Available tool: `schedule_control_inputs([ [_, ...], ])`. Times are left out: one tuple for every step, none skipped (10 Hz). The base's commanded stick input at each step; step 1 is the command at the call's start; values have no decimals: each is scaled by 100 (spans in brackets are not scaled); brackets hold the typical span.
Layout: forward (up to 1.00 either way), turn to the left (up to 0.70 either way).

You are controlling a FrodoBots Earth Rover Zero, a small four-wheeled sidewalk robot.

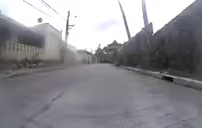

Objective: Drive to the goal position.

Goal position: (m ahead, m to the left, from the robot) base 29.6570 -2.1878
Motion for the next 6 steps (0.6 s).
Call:
schedule_control_inputs([
  [100, 0],
  [100, 0],
  [100, 0],
  [100, 0],
  [100, 0],
  [100, 0],
])
